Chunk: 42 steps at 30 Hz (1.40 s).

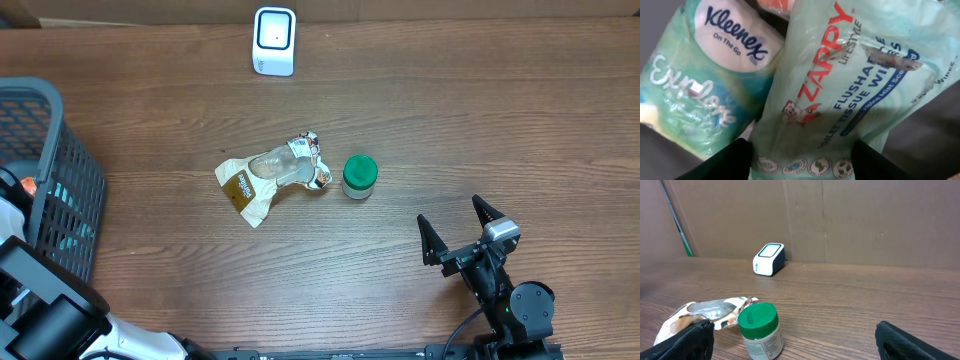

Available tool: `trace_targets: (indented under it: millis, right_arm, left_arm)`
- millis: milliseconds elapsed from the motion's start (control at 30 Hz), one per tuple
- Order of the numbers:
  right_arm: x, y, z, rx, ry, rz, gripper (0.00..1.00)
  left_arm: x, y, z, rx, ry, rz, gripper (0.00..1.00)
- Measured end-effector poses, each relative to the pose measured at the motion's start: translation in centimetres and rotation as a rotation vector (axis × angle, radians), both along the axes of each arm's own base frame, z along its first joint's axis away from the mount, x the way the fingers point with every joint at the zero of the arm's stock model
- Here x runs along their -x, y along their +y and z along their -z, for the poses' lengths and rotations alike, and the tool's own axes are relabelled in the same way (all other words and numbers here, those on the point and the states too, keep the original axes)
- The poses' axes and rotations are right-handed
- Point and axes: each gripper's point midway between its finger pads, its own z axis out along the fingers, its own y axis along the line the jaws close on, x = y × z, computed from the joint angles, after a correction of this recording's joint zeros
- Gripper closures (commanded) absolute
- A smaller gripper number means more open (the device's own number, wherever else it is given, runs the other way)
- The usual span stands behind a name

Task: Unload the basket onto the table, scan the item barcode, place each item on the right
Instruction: 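Return the left gripper to the basket and grasp the green wipes pack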

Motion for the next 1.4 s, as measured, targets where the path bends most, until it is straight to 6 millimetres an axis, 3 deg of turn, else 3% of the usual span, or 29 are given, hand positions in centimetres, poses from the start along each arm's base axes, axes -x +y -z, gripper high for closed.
trace_targets:
  millis: [100, 267, 633, 800, 1000, 1267, 1300, 1400]
  right_arm:
    - [0.0, 0.0, 0.0, 0.0, 0.0, 0.0, 0.0]
    - [0.0, 0.0, 0.0, 0.0, 0.0, 0.0, 0.0]
    - [0.0, 0.0, 0.0, 0.0, 0.0, 0.0, 0.0]
    - [0.0, 0.0, 0.0, 0.0, 0.0, 0.0, 0.0]
    - [0.0, 0.0, 0.0, 0.0, 0.0, 0.0, 0.0]
    - [0.0, 0.0, 0.0, 0.0, 0.0, 0.0, 0.0]
    - [0.0, 0.0, 0.0, 0.0, 0.0, 0.0, 0.0]
    - [0.0, 0.0, 0.0, 0.0, 0.0, 0.0, 0.0]
  left_arm:
    - [-0.1, 0.1, 0.1, -0.01, -0.011, 0.001, 0.42]
    - [-0.4, 0.1, -0.1, -0.016, -0.022, 0.007, 0.94]
    - [0.4, -0.6, -0.6, 0.009, 0.015, 0.008, 0.96]
    - [0.6, -0.9, -2.3, 0.037, 0.037, 0.004, 0.96]
    - [-1.5, 0.7, -7.9, -0.031, -0.066, -0.005, 0.96]
    - [-2.6, 1.3, -21.2, -0.263, -0.353, -0.048, 0.96]
    - [-2.4, 1.1, -22.6, -0.287, -0.381, -0.052, 0.92]
    - [-1.9, 0.4, -24.5, -0.315, -0.417, -0.06, 0.58]
